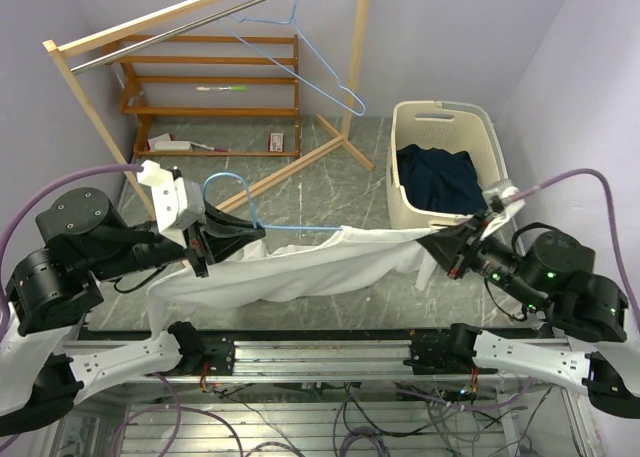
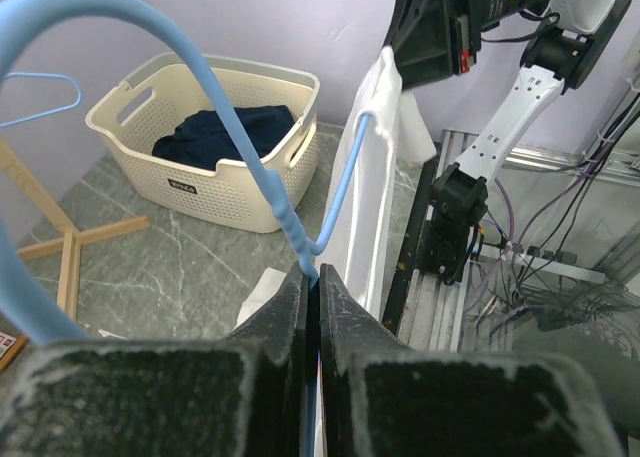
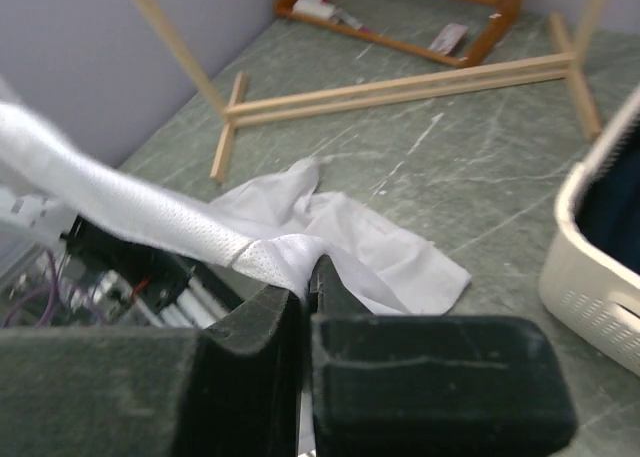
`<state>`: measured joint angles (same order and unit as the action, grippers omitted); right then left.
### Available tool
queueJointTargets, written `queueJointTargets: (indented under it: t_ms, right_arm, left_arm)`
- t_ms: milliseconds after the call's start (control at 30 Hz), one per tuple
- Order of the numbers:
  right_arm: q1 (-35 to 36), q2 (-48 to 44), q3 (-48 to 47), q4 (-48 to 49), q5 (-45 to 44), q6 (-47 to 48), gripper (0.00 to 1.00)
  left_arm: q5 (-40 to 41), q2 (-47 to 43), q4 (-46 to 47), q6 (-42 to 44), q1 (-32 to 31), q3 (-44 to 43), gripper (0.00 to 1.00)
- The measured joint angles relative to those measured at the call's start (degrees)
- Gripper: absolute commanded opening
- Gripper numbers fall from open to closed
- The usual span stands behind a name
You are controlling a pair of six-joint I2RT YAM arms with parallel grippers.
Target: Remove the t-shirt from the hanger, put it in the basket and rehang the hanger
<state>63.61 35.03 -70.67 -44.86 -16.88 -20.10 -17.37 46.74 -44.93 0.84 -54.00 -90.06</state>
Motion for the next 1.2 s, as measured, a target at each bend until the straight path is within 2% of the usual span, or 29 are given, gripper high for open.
queueJointTargets:
  t_ms: [233, 400, 500, 700, 933, 1200]
  right_arm:
    - [0.00, -8.28, -1.42, -4.85, -17.07, -5.55, 0.00]
    - [0.00, -10.03, -2.93, -9.42, -21.97, -9.70, 0.00]
    - [0.04, -9.33, -1.97, -11.21, -20.63, -10.80, 0.00]
    - [0.04, -4.15, 2.95, -10.64, -9.31, -9.38, 0.00]
    - [0.04, 0.87, 8.33, -8.35, -0.17, -7.63, 0.00]
    - [0.04, 4.04, 12.81, -8.83, -0.04, -8.72, 0.00]
  left_arm:
    - [0.59, -3.02, -0.76, -0.22, 0.00, 0.59, 0.07]
    - [1.33, -3.43, -0.79, -0.26, 0.00, 0.59, 0.07]
    - [2.08, -3.50, -0.79, -0.39, 0.00, 0.59, 0.07]
    - [3.65, -4.33, -0.74, -0.52, 0.00, 1.11, 0.07]
    - [4.98, -5.11, -0.81, -0.87, 0.00, 2.56, 0.07]
    - [8.35, -6.93, -1.11, -0.83, 0.00, 2.01, 0.07]
